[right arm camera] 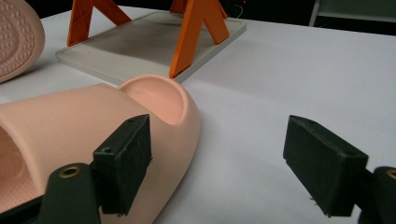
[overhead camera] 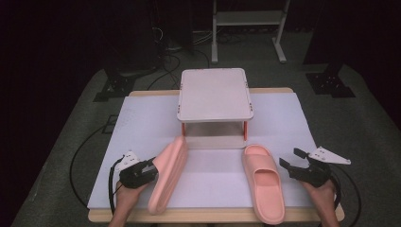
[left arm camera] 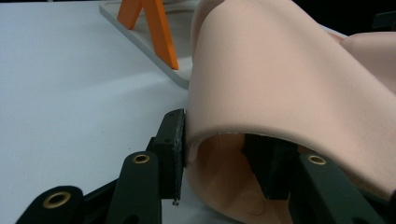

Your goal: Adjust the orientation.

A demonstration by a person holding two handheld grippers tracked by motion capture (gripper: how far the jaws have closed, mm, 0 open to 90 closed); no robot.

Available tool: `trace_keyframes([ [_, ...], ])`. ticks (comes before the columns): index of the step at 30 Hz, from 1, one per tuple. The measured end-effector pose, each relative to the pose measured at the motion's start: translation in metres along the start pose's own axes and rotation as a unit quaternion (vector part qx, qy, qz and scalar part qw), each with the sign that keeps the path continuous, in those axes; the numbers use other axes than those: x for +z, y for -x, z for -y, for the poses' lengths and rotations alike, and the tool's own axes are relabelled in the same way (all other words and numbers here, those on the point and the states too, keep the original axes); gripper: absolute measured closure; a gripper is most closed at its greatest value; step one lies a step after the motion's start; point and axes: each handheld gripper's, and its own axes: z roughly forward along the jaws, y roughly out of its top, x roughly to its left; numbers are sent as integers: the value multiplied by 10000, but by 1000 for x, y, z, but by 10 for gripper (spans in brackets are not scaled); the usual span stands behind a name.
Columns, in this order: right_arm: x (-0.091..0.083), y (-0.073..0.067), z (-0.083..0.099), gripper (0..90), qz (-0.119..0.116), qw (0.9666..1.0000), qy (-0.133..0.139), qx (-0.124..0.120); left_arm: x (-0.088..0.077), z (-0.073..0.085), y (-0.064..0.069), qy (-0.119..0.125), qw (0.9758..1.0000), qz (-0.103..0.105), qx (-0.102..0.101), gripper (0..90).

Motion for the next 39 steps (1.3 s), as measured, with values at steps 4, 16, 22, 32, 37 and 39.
trace_keyframes([
  [4, 0, 0, 0, 230, -5, 10000, -3, -8, -2, -1, 1, 96, 9999, 17, -33, 585],
  [16, 0, 0, 1, 230, 7, 10000, -32, -21, -2, -3, 5, 162, 9999, -1, 46, 605],
  [22, 0, -1, 1, 230, 0, 10000, -49, -26, -2, -4, 7, 244, 9997, 12, 73, 604],
  [32, 0, 0, 1, 230, -5, 10000, -2, -17, 3, -4, 10, 215, 9997, -32, 90, 536],
  [37, 0, -1, 1, 230, -12, 10000, -5, -12, 3, -5, 12, 275, 9996, -34, 63, 511],
  [39, -1, -1, 1, 230, -16, 10000, 2, -1, 2, -5, 11, 310, 9995, -42, 22, 494],
])
